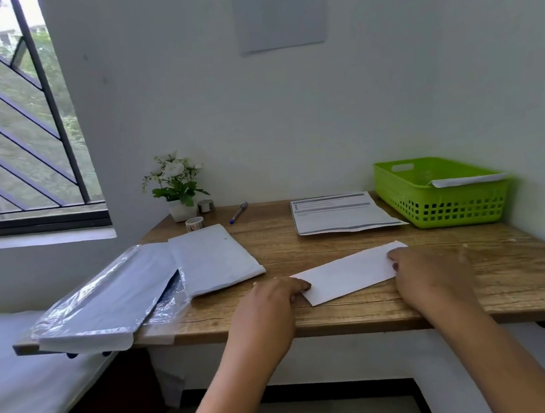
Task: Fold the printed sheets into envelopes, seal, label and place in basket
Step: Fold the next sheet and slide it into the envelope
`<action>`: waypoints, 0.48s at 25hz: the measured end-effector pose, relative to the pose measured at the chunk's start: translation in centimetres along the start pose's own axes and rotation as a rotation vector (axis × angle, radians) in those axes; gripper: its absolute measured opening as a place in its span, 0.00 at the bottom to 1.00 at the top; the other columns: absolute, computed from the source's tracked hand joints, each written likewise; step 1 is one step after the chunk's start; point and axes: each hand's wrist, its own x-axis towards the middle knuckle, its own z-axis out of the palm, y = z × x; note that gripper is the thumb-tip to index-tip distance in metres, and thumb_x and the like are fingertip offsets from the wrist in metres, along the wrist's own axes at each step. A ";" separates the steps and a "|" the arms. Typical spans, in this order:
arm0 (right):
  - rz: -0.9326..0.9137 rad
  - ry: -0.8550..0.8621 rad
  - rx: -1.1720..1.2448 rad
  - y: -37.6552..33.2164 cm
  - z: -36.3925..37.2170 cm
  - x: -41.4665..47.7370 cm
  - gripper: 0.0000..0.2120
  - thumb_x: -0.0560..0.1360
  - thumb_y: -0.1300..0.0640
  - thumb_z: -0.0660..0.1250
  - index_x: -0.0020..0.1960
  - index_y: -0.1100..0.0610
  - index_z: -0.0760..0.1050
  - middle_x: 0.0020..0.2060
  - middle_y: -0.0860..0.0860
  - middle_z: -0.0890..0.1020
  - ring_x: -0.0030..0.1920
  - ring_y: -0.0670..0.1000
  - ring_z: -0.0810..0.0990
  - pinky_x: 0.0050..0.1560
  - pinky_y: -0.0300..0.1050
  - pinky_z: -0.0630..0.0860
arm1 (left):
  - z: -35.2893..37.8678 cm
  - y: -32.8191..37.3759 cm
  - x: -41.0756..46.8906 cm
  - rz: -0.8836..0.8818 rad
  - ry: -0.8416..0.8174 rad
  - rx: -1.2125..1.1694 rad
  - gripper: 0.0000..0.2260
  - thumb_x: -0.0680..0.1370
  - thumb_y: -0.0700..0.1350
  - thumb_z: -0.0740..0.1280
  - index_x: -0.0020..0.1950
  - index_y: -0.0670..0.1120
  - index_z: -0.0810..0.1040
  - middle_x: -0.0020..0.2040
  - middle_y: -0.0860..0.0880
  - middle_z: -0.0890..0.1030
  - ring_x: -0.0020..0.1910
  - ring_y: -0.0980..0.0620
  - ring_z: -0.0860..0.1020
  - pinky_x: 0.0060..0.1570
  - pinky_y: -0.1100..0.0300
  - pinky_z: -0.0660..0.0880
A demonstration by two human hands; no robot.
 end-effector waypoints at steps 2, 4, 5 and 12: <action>-0.084 0.098 0.029 -1.3 -0.2 -0.1 0.18 0.79 0.53 0.55 0.66 0.41 0.70 0.63 0.46 0.78 0.65 0.51 0.74 0.74 0.61 0.44 | -1.2 -1.3 -1.2 -0.039 0.165 -0.023 0.20 0.77 0.38 0.58 0.62 0.59 0.75 0.62 0.57 0.77 0.60 0.54 0.73 0.56 0.59 0.71; -0.280 0.019 0.139 -2.9 -0.9 -0.3 0.20 0.78 0.44 0.58 0.69 0.41 0.67 0.67 0.46 0.74 0.68 0.50 0.70 0.74 0.59 0.48 | -3.0 -3.3 -1.7 -0.126 0.330 -0.038 0.20 0.76 0.36 0.59 0.59 0.57 0.77 0.60 0.55 0.79 0.59 0.52 0.75 0.55 0.58 0.71; -0.377 -0.116 0.202 -3.9 -1.3 -0.4 0.23 0.76 0.39 0.60 0.71 0.41 0.65 0.70 0.46 0.71 0.70 0.50 0.68 0.74 0.57 0.52 | -3.9 -4.4 -1.6 -0.174 0.372 -0.014 0.19 0.76 0.36 0.59 0.59 0.57 0.77 0.60 0.54 0.79 0.58 0.51 0.75 0.55 0.57 0.71; -0.509 -0.427 0.092 -9.0 -2.3 -1.5 0.36 0.72 0.31 0.58 0.75 0.40 0.54 0.75 0.47 0.61 0.74 0.52 0.61 0.70 0.51 0.63 | -5.5 -9.0 -0.6 -0.298 0.110 0.061 0.18 0.76 0.37 0.56 0.49 0.59 0.78 0.55 0.52 0.78 0.51 0.51 0.75 0.43 0.59 0.70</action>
